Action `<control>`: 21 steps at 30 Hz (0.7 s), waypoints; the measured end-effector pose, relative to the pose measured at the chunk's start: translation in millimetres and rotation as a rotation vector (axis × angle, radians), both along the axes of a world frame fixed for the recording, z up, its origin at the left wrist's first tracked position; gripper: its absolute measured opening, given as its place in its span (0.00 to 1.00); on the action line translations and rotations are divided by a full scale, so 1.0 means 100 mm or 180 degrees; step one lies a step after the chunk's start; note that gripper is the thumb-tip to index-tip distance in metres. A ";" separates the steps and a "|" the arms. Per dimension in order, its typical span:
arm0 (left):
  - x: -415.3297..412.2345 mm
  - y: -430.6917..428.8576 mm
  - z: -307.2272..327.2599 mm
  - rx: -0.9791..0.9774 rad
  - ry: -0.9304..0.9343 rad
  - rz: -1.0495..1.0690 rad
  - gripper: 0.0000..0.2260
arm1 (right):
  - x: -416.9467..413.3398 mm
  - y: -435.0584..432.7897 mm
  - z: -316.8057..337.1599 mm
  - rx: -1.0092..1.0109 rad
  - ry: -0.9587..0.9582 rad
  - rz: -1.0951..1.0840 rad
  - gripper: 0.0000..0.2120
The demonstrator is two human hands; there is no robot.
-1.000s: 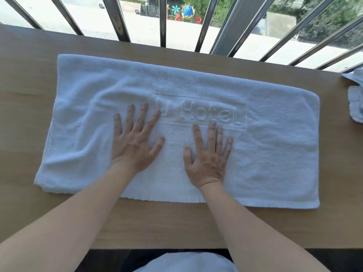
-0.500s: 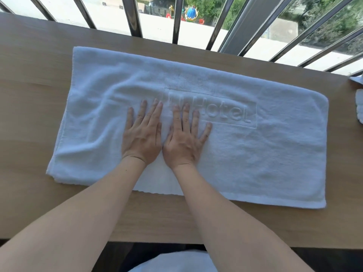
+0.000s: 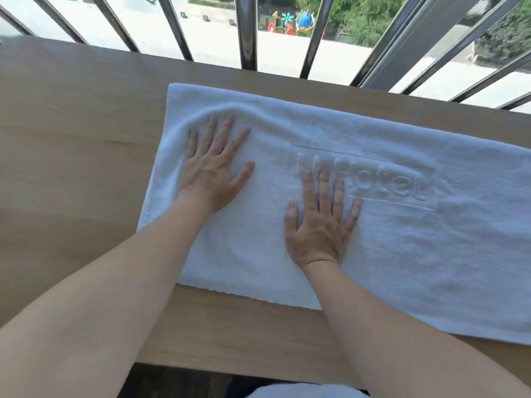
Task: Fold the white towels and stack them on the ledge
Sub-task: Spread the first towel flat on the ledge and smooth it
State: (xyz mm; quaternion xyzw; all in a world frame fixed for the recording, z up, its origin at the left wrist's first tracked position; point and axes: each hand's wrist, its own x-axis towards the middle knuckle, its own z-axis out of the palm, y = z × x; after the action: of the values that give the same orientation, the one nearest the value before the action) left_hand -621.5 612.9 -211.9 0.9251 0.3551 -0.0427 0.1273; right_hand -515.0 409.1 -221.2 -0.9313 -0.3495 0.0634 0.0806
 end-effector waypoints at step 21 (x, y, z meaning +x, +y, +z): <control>-0.34 -1.17 -0.02 -0.0057 0.0063 0.0016 0.30 | 0.03 0.00 0.01 -0.0071 -0.0012 0.0084 0.33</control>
State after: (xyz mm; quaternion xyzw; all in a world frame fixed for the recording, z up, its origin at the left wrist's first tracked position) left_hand -655.8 495.4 -213.7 0.9226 0.3583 -0.0547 0.1322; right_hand -511.5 409.5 -219.9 -0.9275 -0.3613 0.0666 0.0686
